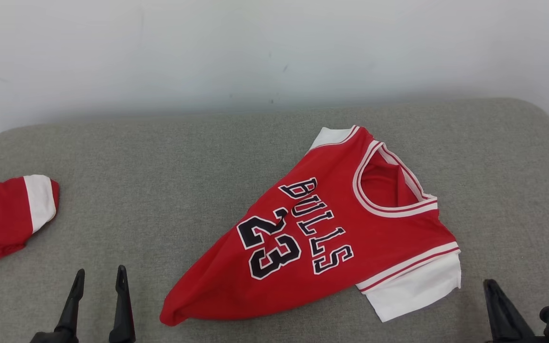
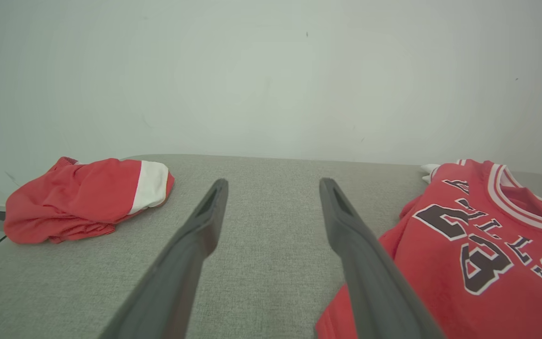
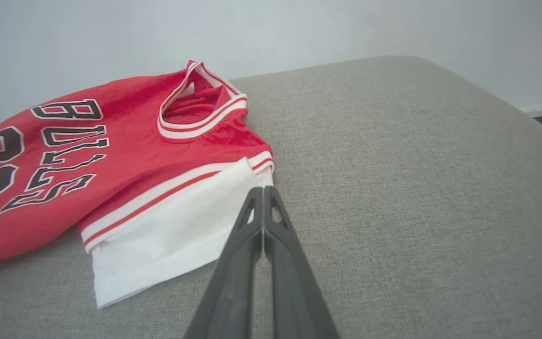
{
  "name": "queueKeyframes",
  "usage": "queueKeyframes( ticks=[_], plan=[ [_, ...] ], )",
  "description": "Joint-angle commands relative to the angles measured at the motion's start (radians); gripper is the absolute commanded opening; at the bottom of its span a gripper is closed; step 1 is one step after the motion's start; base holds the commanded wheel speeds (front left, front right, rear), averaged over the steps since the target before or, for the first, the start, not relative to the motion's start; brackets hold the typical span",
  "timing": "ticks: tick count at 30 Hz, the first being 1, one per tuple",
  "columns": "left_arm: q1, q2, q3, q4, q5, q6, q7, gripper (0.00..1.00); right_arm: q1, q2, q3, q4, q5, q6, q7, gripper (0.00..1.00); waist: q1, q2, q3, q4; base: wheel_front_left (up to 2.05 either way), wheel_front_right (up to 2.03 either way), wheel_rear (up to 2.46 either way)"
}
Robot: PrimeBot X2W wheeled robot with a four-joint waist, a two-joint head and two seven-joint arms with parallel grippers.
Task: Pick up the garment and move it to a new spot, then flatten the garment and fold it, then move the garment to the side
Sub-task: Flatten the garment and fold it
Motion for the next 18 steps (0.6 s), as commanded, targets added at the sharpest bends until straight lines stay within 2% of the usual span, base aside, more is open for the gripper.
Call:
queueKeyframes(
  ticks=[1,12,18],
  plan=[
    [-0.008,-0.004,0.000,0.000,0.008,-0.001,-0.003,1.00,0.010,0.003,-0.017,-0.028,-0.018,-0.002,-0.005,1.00,0.0000,0.0000,-0.003,-0.003,0.00,0.00,0.00],
    [0.021,-0.005,0.014,-0.001,0.017,-0.006,-0.003,1.00,0.073,0.089,-0.106,-0.287,-0.133,-0.002,-0.006,1.00,0.0000,0.0000,-0.031,0.004,0.00,0.00,0.00],
    [0.021,-0.002,0.011,0.011,0.023,-0.008,-0.003,1.00,0.105,0.126,-0.113,-0.368,-0.166,-0.002,-0.005,1.00,0.0000,0.0000,-0.037,0.014,0.00,0.00,0.00]
  ],
)
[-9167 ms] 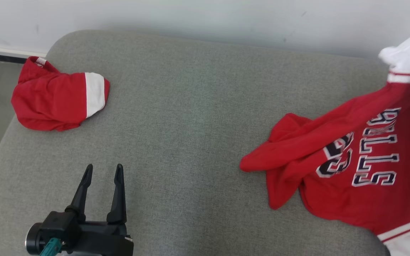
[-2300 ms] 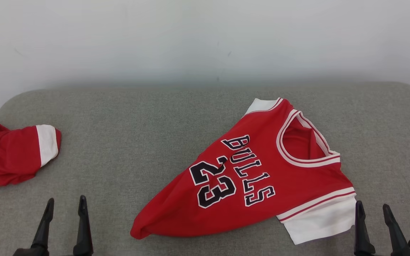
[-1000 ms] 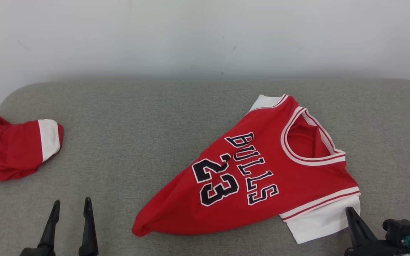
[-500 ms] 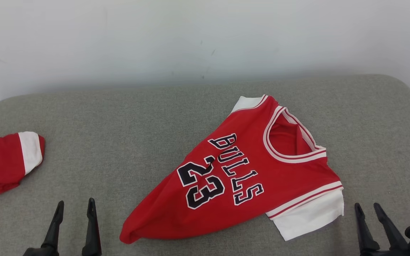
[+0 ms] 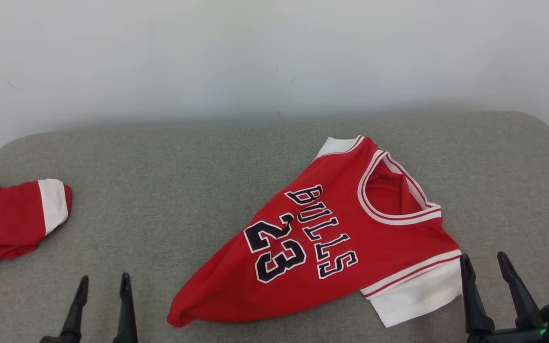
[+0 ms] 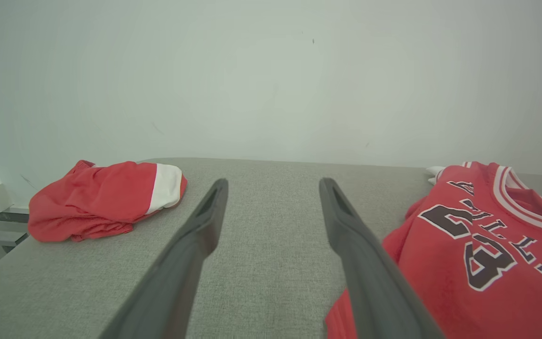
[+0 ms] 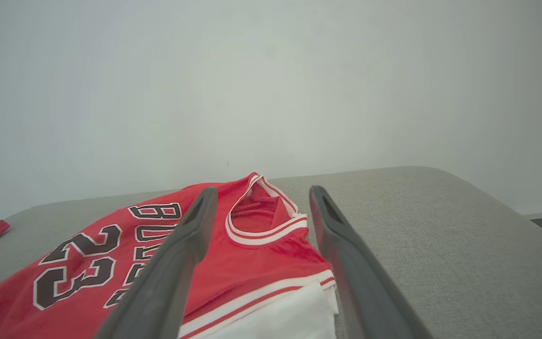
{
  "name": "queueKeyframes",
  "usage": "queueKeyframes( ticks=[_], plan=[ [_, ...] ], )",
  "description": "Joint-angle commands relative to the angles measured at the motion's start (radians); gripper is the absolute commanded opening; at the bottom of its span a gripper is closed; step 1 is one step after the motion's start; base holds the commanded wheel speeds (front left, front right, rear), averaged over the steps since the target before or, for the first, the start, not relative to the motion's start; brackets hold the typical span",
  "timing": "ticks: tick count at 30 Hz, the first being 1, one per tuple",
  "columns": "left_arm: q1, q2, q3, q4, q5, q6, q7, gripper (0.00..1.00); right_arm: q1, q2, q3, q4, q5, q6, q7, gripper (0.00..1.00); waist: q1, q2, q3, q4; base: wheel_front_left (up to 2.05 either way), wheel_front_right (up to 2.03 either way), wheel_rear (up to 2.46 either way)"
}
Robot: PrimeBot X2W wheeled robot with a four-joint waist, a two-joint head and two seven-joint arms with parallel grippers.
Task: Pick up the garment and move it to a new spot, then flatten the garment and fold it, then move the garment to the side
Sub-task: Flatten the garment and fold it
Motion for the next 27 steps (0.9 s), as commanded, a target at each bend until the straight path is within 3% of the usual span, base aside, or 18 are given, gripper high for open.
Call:
queueKeyframes(
  ticks=[1,13,21,27],
  plan=[
    [0.011,0.007,-0.012,0.006,0.007,-0.005,-0.003,1.00,0.014,0.003,0.002,-0.006,-0.010,-0.002,-0.001,1.00,0.0001,0.0000,-0.002,0.005,0.00,0.00,0.00],
    [0.041,0.075,-0.086,0.031,-0.055,-0.006,-0.003,1.00,0.057,0.043,-0.007,-0.011,-0.031,-0.002,-0.001,1.00,0.0001,0.0000,-0.013,0.043,0.00,0.00,0.00],
    [0.032,0.082,-0.088,0.032,-0.066,-0.006,-0.003,1.00,0.064,0.039,-0.008,0.005,-0.033,-0.002,-0.001,1.00,0.0001,0.0000,-0.015,0.048,0.00,0.00,0.00],
    [0.020,0.072,-0.084,0.033,-0.060,-0.006,-0.003,1.00,0.016,0.002,-0.014,0.069,-0.037,-0.002,0.003,1.00,0.0001,0.0000,-0.006,0.047,0.00,0.00,0.00]
  ],
)
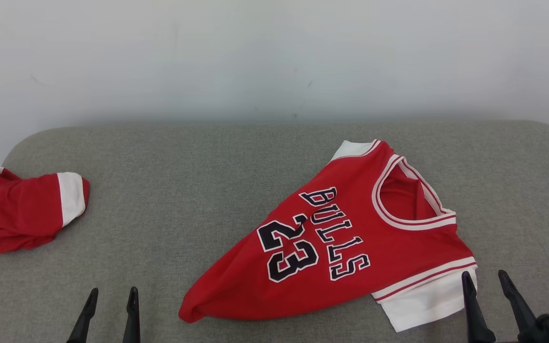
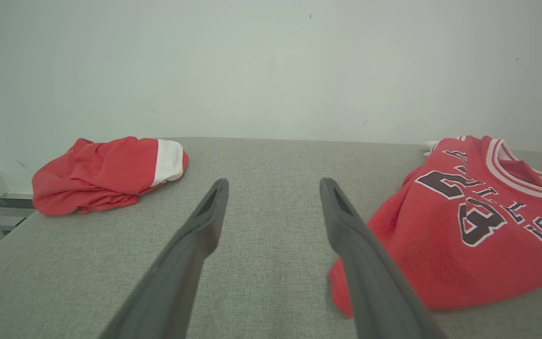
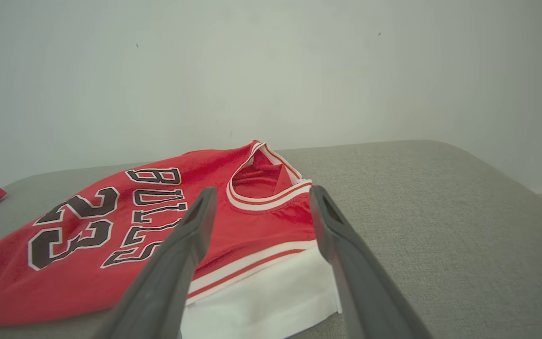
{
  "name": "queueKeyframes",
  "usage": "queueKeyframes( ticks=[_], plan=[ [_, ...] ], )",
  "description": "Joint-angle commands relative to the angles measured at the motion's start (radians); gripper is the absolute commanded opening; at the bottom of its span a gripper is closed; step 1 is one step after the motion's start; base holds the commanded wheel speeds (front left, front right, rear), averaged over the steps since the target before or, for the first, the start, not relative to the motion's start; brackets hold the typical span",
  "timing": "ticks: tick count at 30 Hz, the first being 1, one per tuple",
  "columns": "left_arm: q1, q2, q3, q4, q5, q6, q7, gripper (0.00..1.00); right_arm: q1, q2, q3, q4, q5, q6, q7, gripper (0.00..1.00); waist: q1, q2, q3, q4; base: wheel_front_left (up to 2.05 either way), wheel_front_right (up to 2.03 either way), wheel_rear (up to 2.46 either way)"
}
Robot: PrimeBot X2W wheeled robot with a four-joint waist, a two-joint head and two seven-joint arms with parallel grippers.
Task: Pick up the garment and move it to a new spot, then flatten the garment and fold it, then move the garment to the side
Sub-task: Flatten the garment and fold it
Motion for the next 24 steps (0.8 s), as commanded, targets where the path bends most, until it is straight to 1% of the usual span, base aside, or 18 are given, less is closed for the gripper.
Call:
queueKeyframes(
  ticks=[1,8,10,11,14,20,24],
  plan=[
    [-0.011,-0.003,0.003,0.001,0.001,-0.001,-0.003,1.00,-0.024,-0.017,-0.001,0.016,-0.010,-0.002,0.010,1.00,0.0000,0.0000,0.003,0.000,0.00,0.00,0.00],
    [-0.034,-0.015,-0.001,0.001,0.015,-0.001,-0.003,1.00,-0.141,-0.075,-0.002,0.129,-0.009,-0.002,0.071,1.00,0.0000,0.0000,0.031,0.013,0.00,0.00,0.00],
    [-0.036,-0.018,-0.005,0.002,0.017,-0.001,-0.003,1.00,-0.167,-0.087,-0.004,0.176,0.001,-0.002,0.089,1.00,0.0000,0.0000,0.039,0.021,0.00,0.00,0.00],
    [-0.036,-0.018,-0.005,0.002,0.017,-0.001,-0.003,1.00,-0.167,-0.087,-0.004,0.176,0.001,-0.002,0.089,1.00,0.0000,0.0000,0.039,0.021,0.00,0.00,0.00],
    [-0.050,-0.023,-0.011,0.004,0.020,0.000,-0.003,1.00,-0.206,-0.101,-0.004,0.254,0.014,-0.002,0.113,1.00,0.0000,0.0000,0.053,0.033,0.00,0.00,0.00],
    [-0.066,-0.026,-0.017,0.009,0.023,0.000,-0.003,1.00,-0.274,-0.101,-0.007,0.399,0.037,-0.002,0.125,1.00,0.0000,0.0000,0.078,0.048,0.00,0.00,0.00],
    [-0.073,-0.029,-0.024,0.010,0.028,0.000,-0.003,1.00,-0.302,-0.087,-0.008,0.500,0.057,-0.002,0.131,1.00,0.0000,0.0000,0.087,0.056,0.00,0.00,0.00]
  ],
)
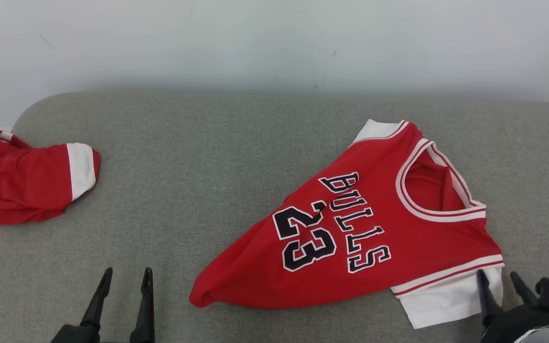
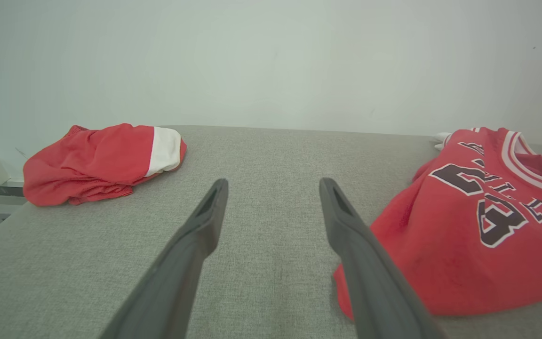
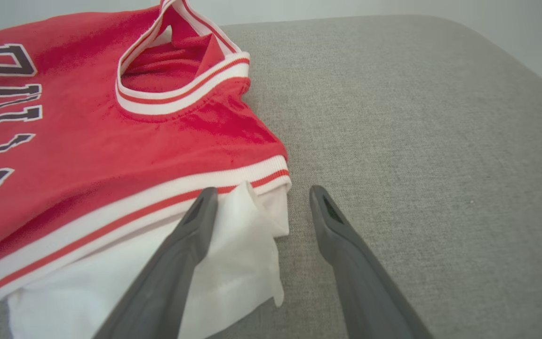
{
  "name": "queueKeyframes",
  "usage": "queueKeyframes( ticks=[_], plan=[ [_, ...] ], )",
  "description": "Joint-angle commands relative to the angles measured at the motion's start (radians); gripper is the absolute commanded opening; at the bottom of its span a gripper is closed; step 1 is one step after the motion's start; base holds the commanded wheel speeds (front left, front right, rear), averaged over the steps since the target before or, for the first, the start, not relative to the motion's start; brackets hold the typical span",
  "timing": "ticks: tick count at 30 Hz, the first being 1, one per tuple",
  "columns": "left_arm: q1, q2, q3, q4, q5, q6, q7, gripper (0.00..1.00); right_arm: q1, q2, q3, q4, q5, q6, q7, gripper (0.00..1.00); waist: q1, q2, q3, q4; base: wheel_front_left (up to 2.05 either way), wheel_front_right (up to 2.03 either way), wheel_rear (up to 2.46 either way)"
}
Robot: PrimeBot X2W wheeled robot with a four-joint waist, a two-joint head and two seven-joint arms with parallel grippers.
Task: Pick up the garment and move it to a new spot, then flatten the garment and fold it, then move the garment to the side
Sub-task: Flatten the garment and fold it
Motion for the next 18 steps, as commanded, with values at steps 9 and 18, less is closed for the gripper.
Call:
queueKeyframes(
  ticks=[9,18],
  plan=[
    [-0.016,0.005,0.004,0.019,0.000,0.001,-0.003,1.00,-0.025,0.047,0.053,0.139,0.095,-0.002,0.026,0.00,-0.0001,-0.0001,0.004,-0.003,0.00,0.00,0.00],
    [0.010,-0.001,0.019,0.028,0.002,0.002,-0.003,1.00,0.019,0.021,0.081,0.048,0.201,-0.002,-0.079,0.00,-0.0001,-0.0001,-0.034,-0.039,0.00,0.00,0.00]
  ],
)
